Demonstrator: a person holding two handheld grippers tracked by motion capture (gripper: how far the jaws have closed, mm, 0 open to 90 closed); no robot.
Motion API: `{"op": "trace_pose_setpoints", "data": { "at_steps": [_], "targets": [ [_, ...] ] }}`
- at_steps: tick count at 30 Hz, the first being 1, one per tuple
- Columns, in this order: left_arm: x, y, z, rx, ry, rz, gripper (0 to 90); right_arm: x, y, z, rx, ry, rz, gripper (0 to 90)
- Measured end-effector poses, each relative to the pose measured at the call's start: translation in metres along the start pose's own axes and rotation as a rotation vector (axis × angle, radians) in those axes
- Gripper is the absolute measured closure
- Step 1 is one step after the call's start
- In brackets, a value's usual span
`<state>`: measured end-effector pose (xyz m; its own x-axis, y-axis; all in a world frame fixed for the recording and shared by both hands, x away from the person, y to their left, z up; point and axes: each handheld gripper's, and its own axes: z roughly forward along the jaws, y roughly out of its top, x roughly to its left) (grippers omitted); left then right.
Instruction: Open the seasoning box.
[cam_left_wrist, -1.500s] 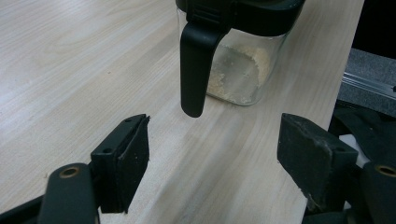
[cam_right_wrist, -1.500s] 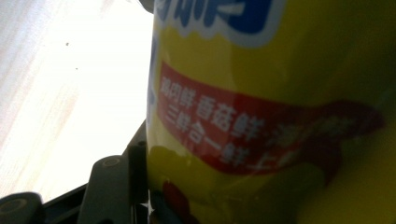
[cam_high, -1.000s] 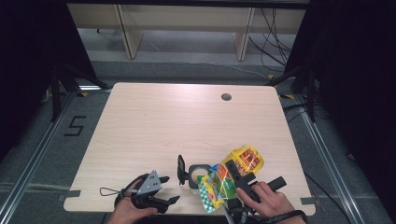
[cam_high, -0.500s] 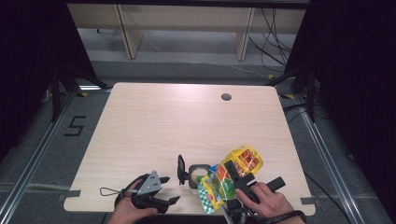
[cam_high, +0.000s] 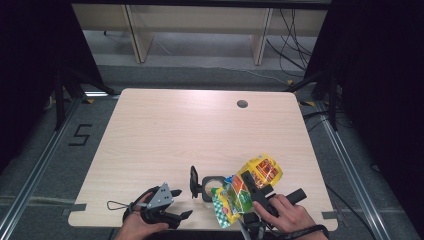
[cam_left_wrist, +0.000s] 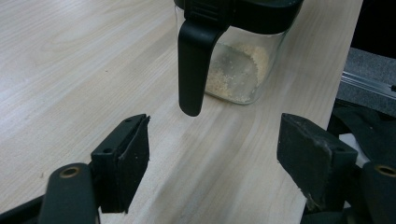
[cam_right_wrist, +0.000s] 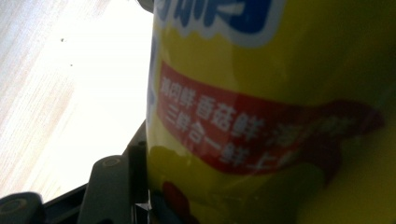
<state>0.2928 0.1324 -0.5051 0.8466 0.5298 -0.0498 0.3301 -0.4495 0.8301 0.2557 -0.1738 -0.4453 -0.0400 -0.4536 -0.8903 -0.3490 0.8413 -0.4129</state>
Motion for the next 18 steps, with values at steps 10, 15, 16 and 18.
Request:
{"op": "trace_pose_setpoints", "data": {
  "at_steps": [10, 15, 16, 18],
  "targets": [
    [-0.0006, -0.0001, -0.0006, 0.001, -0.003, -0.002, 25.1, 0.0047, 0.0071, 0.0026, -0.010, 0.004, -0.012, 43.9],
    [0.0006, -0.0003, -0.0005, 0.008, 0.004, 0.009, 25.1, 0.0032, 0.0046, 0.0006, 0.005, -0.014, -0.007, 44.1],
    [0.0005, -0.0002, -0.0007, 0.010, 0.003, 0.011, 25.1, 0.0035, 0.0048, 0.0008, 0.006, -0.011, -0.020, 44.1],
    [0.0003, 0.0005, 0.0001, 0.000, 0.001, 0.004, 25.1, 0.0038, 0.0050, 0.0016, -0.001, -0.010, -0.033, 44.1]
  ]
}}
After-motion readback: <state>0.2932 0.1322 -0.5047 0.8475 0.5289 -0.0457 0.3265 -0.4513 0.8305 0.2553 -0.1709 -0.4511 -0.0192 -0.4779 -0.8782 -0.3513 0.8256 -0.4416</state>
